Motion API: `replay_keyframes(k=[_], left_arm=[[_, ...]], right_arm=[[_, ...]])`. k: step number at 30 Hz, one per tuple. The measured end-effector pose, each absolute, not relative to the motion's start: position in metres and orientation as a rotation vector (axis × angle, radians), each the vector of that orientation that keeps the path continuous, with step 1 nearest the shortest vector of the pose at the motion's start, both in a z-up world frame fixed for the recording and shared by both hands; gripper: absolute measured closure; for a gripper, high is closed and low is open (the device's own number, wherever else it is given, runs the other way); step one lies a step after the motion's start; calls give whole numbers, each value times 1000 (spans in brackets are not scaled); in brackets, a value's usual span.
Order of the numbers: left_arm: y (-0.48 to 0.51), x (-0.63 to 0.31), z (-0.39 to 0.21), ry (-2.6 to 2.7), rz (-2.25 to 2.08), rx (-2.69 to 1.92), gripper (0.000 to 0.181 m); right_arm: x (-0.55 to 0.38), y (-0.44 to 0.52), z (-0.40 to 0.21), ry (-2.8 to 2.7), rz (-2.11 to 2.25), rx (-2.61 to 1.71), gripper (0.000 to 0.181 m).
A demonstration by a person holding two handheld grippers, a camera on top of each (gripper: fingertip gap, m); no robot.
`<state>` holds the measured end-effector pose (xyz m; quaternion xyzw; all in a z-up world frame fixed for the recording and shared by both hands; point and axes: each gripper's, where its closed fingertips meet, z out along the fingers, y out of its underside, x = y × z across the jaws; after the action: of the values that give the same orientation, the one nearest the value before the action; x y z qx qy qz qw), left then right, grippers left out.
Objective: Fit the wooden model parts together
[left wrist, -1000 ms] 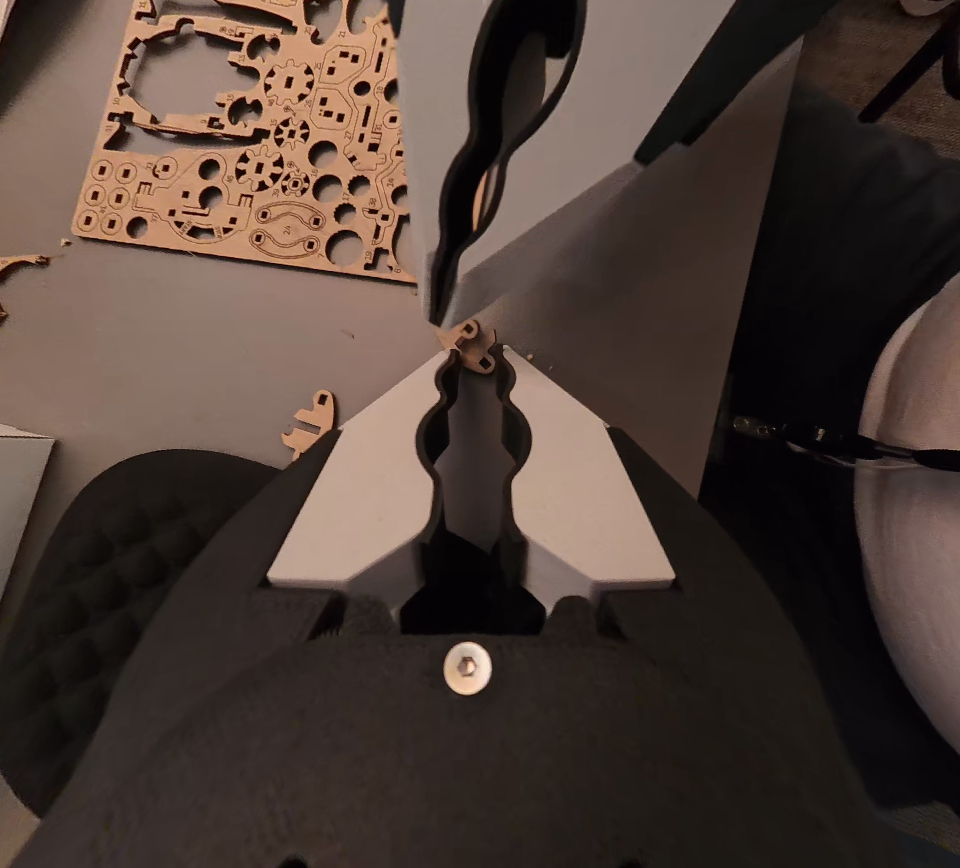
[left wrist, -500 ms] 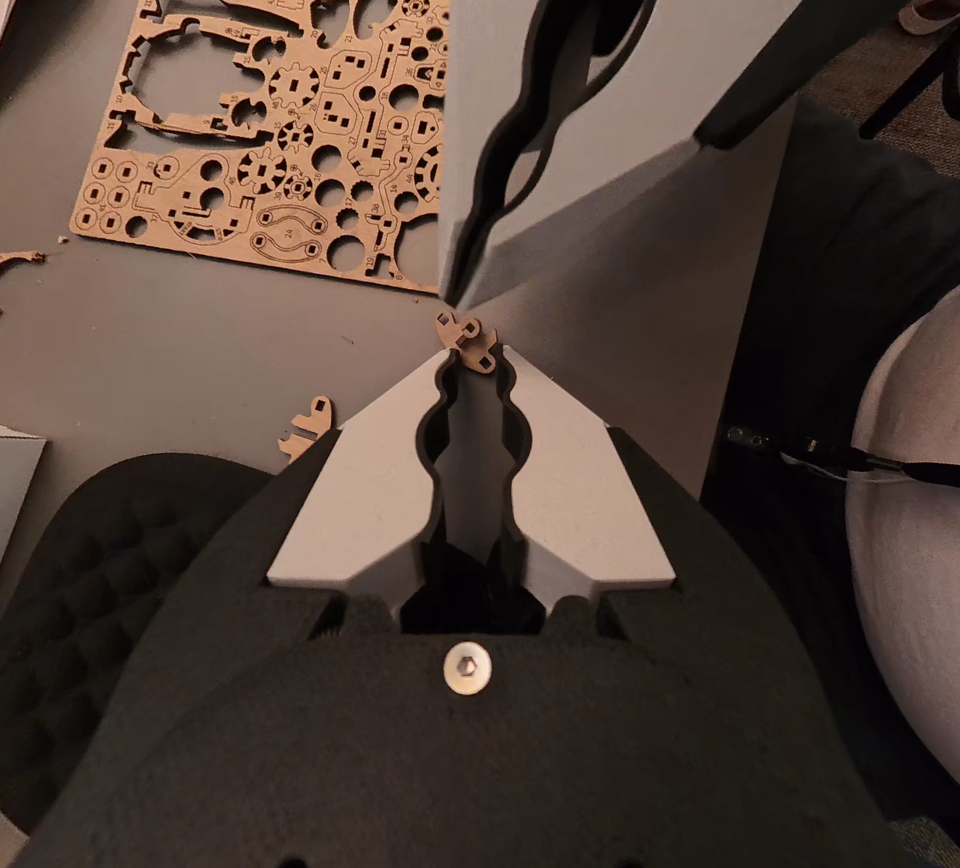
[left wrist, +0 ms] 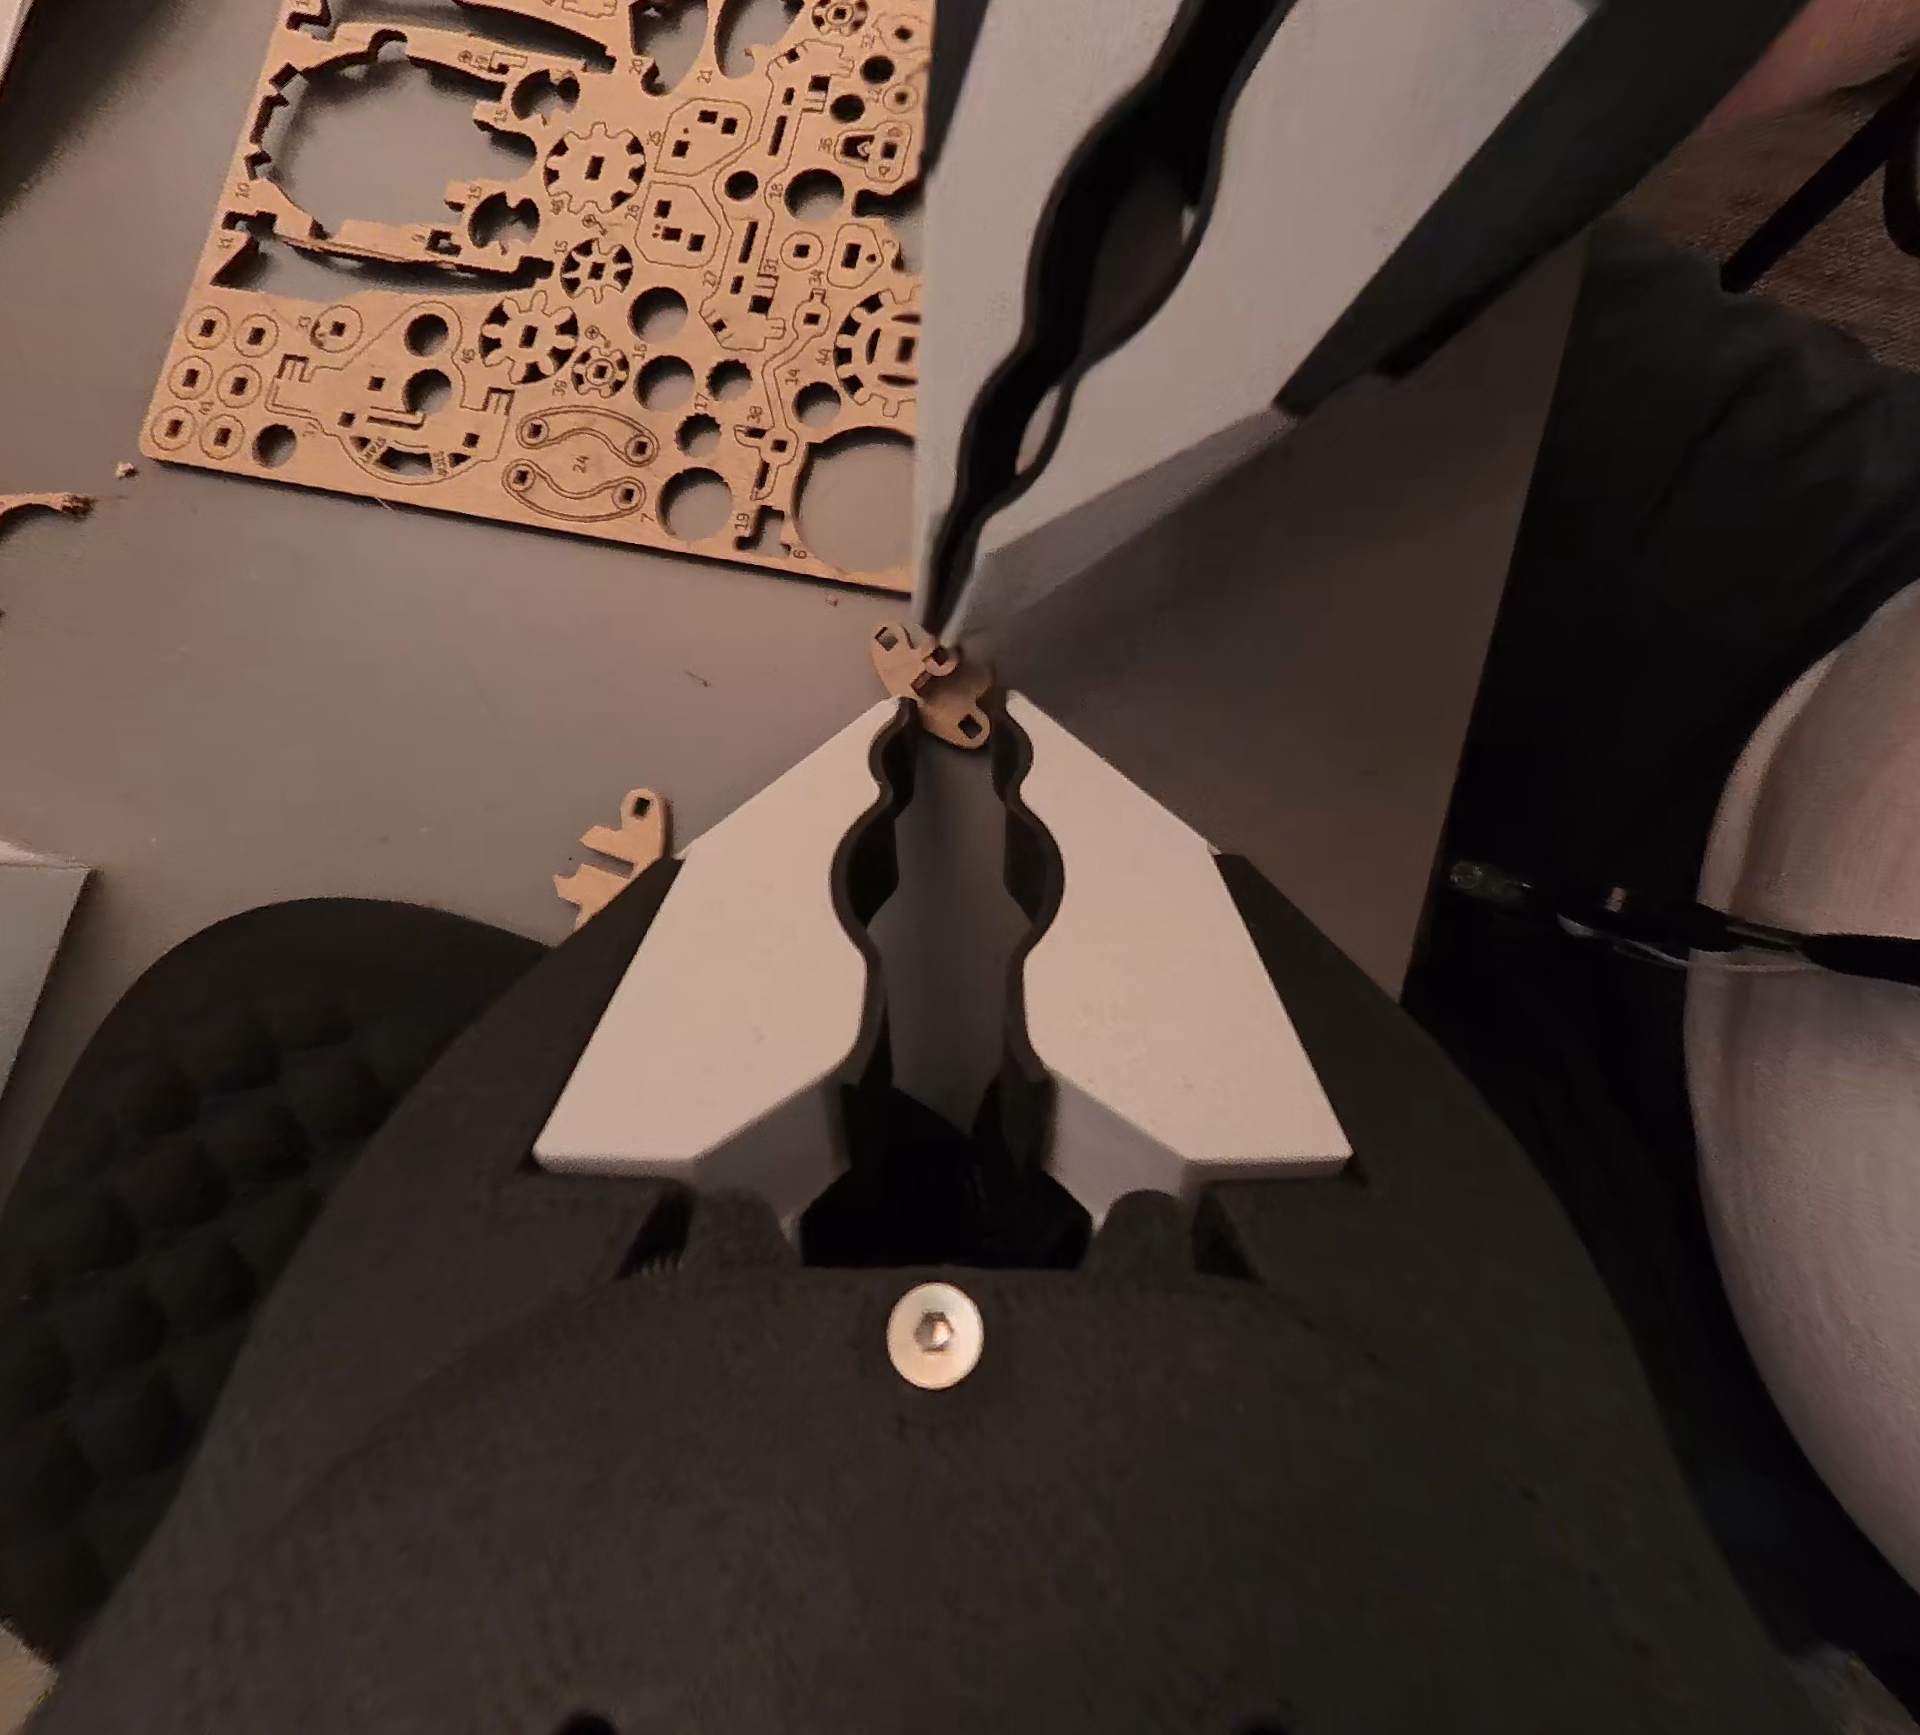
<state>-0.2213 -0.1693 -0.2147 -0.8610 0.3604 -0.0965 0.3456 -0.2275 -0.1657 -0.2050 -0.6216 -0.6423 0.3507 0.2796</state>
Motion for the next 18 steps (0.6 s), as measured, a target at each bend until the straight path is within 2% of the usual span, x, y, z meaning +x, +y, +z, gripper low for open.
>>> replay_keyframes(k=[2, 5, 10, 12, 16, 18], left_arm=[[-168, -223, -215, 934, -239, -2235, 169], [-167, -222, -215, 931, -241, -2232, 169], [-167, -222, -215, 929, -244, -2231, 169], [-167, -222, -215, 928, -242, -2232, 169], [-167, -222, -215, 926, -241, -2230, 169], [-167, -222, -215, 921, -251, -2234, 169]], right_arm=[[-229, -169, -191, -1663, 1088, -1682, 181], [-232, -172, -168, -1628, 1046, -1551, 181], [-235, -165, -174, -1605, 1023, -1542, 181], [-232, -164, -202, -1690, 964, -1654, 181], [-235, -167, -170, -1587, 1036, -1551, 181], [-231, -167, -203, -1695, 971, -1669, 180]])
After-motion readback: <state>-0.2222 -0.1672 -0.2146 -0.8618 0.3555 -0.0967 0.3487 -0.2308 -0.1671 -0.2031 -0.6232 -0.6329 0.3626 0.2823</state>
